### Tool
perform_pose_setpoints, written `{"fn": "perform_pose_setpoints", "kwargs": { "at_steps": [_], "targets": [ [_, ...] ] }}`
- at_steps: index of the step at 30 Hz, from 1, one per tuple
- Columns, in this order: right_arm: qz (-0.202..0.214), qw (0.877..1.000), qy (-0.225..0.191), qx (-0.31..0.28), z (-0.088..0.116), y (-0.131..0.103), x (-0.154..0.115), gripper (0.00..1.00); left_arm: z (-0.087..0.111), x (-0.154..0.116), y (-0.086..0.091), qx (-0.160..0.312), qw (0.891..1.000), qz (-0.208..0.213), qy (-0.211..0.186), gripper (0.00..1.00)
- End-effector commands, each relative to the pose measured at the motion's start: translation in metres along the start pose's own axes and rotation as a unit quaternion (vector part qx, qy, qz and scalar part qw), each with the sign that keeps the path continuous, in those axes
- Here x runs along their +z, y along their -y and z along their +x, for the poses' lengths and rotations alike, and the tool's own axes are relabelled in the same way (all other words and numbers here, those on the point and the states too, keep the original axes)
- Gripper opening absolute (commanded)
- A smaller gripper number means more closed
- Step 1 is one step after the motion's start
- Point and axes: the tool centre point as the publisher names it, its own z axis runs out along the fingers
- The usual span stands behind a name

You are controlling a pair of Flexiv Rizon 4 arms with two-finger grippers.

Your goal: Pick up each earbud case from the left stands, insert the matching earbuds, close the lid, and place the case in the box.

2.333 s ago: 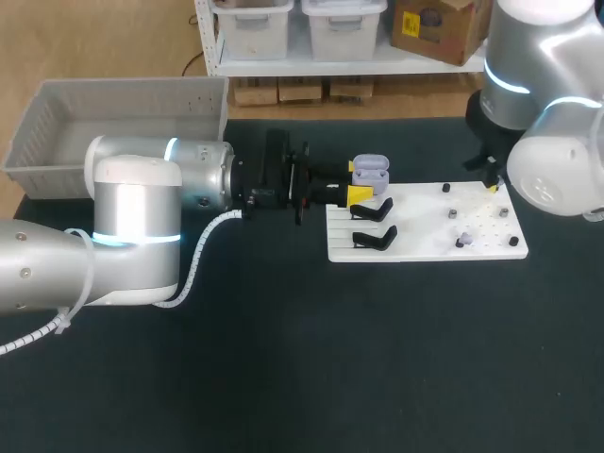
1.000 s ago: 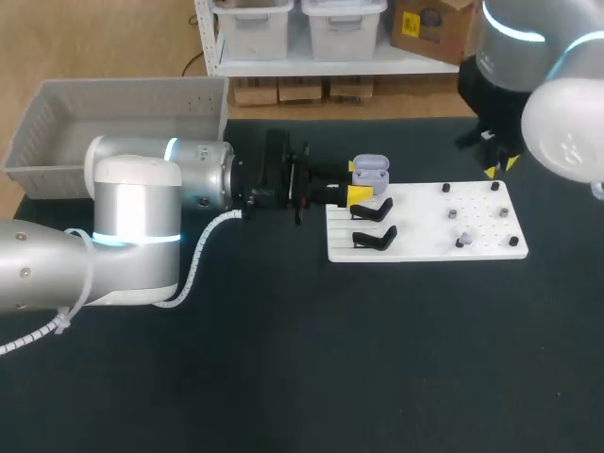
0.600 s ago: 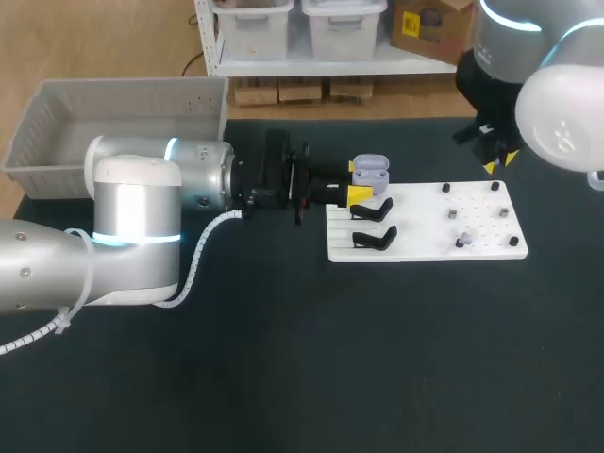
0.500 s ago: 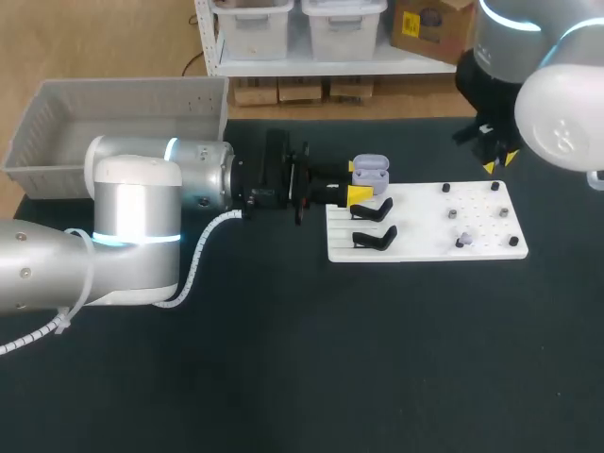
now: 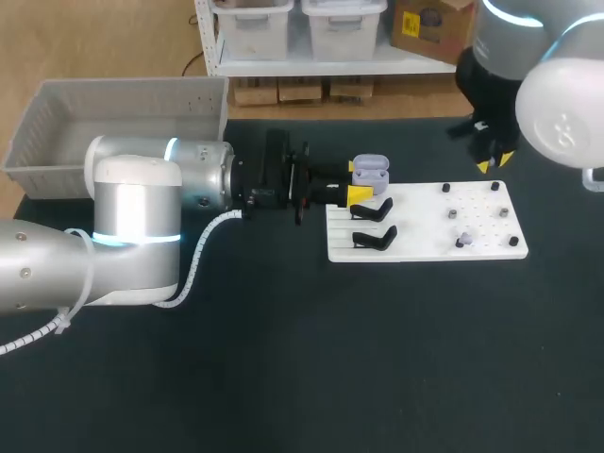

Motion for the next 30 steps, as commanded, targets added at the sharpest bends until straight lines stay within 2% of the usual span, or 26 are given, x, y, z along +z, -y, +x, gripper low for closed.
{"fn": "perform_pose_setpoints", "kwargs": {
  "at_steps": [1, 3, 5, 6, 7, 9, 10, 12, 13, 16, 30],
  "targets": [
    [-0.010, 0.999, -0.004, 0.042, 0.010, -0.008, -0.010, 0.00, 0.001, 0.000, 0.000, 0.001, 1.000, -0.001, 0.001, 0.00],
    [0.000, 0.998, -0.005, 0.067, 0.012, -0.012, -0.016, 0.00, 0.001, 0.000, 0.000, 0.001, 1.000, -0.001, 0.001, 0.00],
    [-0.026, 0.995, -0.003, 0.092, 0.012, -0.019, -0.024, 0.00, 0.001, 0.000, 0.000, 0.001, 1.000, -0.001, 0.001, 0.00],
    [-0.018, 0.995, -0.005, 0.102, 0.012, -0.022, -0.027, 0.00, 0.001, 0.000, 0.000, 0.001, 1.000, -0.001, 0.001, 0.00],
    [-0.026, 0.993, -0.005, 0.114, 0.011, -0.026, -0.031, 0.00, 0.001, 0.000, 0.000, 0.001, 1.000, -0.001, 0.001, 0.00],
    [0.017, 0.992, -0.008, 0.127, 0.010, -0.034, -0.037, 0.00, 0.001, 0.000, 0.000, 0.001, 1.000, -0.001, 0.001, 0.00],
    [-0.007, 0.990, -0.012, 0.142, 0.010, -0.039, -0.039, 0.00, 0.001, 0.000, 0.000, 0.001, 1.000, -0.001, 0.001, 0.00],
    [0.008, 0.988, -0.023, 0.153, 0.008, -0.050, -0.039, 0.00, 0.001, 0.000, 0.000, 0.001, 1.000, -0.001, 0.001, 0.00],
    [-0.014, 0.986, -0.025, 0.163, 0.008, -0.056, -0.039, 0.00, 0.001, 0.000, 0.000, 0.001, 1.000, -0.001, 0.001, 0.00],
    [-0.021, 0.985, -0.038, 0.169, 0.009, -0.071, -0.040, 0.00, 0.001, 0.000, 0.000, 0.001, 1.000, -0.001, 0.001, 0.00],
    [-0.021, 0.985, -0.038, 0.169, 0.009, -0.071, -0.040, 0.00, 0.001, 0.000, 0.000, 0.001, 1.000, -0.001, 0.001, 0.00]
  ]
}}
